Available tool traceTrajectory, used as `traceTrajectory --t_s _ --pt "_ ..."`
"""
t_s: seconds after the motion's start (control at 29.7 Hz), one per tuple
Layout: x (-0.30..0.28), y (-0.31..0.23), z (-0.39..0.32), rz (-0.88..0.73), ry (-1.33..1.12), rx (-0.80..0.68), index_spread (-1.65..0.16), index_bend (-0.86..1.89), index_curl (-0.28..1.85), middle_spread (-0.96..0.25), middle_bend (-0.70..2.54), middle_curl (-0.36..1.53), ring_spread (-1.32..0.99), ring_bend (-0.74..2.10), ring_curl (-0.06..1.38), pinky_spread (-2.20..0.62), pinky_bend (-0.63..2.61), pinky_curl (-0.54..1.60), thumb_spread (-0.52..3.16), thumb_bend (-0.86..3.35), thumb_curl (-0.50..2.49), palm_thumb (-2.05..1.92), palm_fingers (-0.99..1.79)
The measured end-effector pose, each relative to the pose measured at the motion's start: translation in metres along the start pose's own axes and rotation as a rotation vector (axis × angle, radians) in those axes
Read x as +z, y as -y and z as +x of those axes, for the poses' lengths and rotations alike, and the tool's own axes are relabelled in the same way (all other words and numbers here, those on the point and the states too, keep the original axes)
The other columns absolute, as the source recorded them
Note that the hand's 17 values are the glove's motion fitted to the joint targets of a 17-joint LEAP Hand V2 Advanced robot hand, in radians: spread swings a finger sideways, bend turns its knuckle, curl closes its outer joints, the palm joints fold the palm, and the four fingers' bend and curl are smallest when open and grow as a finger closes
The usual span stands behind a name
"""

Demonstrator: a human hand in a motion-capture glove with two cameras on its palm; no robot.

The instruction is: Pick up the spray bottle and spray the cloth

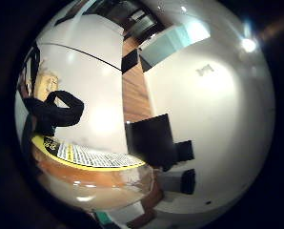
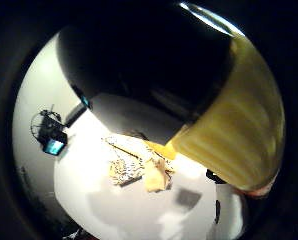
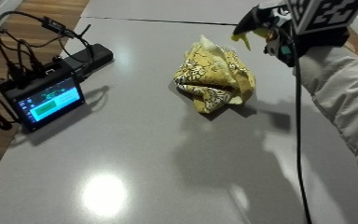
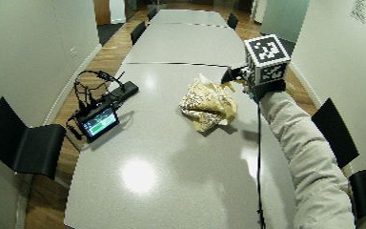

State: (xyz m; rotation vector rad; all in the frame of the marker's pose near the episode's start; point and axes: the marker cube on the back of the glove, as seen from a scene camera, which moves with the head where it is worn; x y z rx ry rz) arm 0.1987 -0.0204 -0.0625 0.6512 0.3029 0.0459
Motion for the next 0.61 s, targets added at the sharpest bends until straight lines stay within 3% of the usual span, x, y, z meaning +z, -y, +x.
traceTrajectory --t_s 0.1,0.34,0.61 --pt "0.000 -0.002 0.004 0.007 0.152 0.051 -0.27 0.21 0.59 -0.12 0.51 0.53 -0.18 0.50 0.50 -0.28 0.50 0.45 0.32 -0.03 0.72 1.08 1.27" --pt "-0.030 -0.004 0.016 0.059 0.840 0.255 -0.27 0.20 0.60 -0.11 0.50 0.53 -0.18 0.50 0.50 -0.29 0.50 0.46 0.34 -0.03 0.74 1.08 1.26" --pt "-0.060 0.017 0.022 0.206 1.310 0.404 -0.27 0.18 0.61 -0.11 0.50 0.54 -0.18 0.50 0.51 -0.28 0.49 0.46 0.36 -0.03 0.75 1.07 1.23"
